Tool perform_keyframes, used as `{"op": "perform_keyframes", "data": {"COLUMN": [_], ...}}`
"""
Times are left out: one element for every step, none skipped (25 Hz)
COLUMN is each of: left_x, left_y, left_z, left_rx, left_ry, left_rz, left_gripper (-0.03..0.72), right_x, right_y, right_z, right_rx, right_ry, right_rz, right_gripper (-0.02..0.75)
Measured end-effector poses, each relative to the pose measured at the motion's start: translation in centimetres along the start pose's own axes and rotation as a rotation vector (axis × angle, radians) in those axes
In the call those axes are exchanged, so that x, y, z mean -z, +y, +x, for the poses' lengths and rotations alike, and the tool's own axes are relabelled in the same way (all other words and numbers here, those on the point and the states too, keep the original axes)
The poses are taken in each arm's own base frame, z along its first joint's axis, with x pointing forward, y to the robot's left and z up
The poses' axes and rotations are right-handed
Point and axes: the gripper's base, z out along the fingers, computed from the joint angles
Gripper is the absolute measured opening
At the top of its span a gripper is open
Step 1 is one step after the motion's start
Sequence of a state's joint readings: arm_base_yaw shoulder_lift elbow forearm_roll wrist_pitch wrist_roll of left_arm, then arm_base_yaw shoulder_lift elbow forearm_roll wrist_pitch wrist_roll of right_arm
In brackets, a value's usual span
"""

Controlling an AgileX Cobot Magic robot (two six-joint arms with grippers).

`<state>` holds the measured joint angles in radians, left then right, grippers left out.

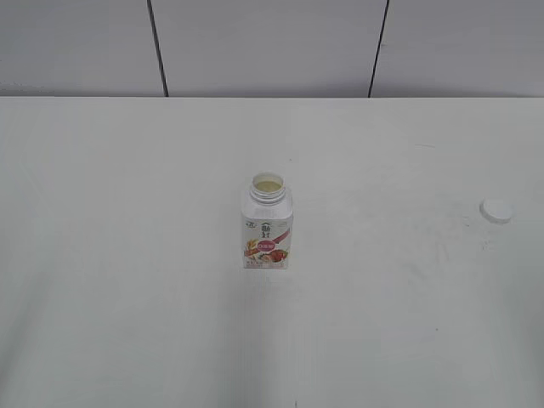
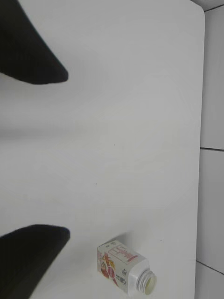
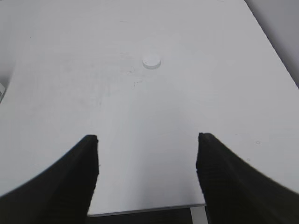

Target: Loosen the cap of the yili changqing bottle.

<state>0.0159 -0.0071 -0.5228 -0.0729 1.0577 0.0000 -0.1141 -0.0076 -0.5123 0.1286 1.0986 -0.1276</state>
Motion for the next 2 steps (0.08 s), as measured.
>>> {"op": "perform_keyframes", "data": {"left_x": [0.0,0.0], "left_y": [0.0,0.0], "left_z": [0.0,0.0], "left_rx": [0.0,0.0], "left_ry": [0.0,0.0], "left_rz": [0.0,0.0], "left_gripper": [0.562,0.562], "right_x": [0.0,0.0], "right_y": [0.0,0.0], "right_z": [0.0,0.0], "right_rx": [0.0,0.0], "right_ry": [0.0,0.0], "right_rz": [0.0,0.0], "right_gripper": [0.522,0.522]}}
